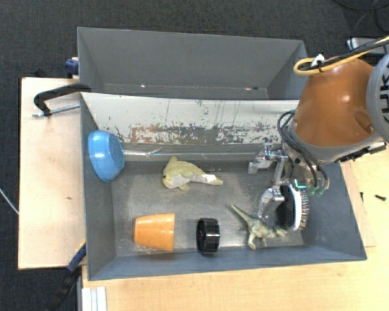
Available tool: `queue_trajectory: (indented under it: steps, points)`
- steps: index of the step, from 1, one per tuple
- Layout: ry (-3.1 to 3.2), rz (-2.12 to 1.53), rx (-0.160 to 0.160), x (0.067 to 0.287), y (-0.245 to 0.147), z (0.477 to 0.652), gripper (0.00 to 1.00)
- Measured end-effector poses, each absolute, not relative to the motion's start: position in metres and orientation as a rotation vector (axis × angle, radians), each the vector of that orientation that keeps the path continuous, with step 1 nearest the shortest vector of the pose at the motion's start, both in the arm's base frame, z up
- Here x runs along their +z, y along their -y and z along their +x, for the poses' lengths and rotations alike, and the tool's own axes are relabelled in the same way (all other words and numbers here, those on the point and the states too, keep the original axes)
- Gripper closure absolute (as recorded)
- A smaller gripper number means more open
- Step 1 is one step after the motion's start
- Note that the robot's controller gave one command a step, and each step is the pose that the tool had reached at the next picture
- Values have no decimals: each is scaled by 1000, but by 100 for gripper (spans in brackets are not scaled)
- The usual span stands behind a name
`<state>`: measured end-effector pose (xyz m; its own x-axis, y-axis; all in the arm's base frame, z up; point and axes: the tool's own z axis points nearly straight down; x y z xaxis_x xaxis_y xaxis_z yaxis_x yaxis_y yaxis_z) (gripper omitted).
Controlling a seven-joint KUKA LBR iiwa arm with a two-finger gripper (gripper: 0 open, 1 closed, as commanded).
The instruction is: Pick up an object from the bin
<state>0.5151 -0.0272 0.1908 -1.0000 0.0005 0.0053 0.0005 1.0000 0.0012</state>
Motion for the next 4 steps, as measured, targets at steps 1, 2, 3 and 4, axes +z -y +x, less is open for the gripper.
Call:
queue_trajectory:
  steps: [1,2,3,4]
  points:
    - [3154,-56,-7,136,-67,519,0]
    - [3179,174,-5,136,-51,506,0]
    - [3169,264,-5,130,-57,510,0]
    - [3113,497,-2,190,-72,497,0]
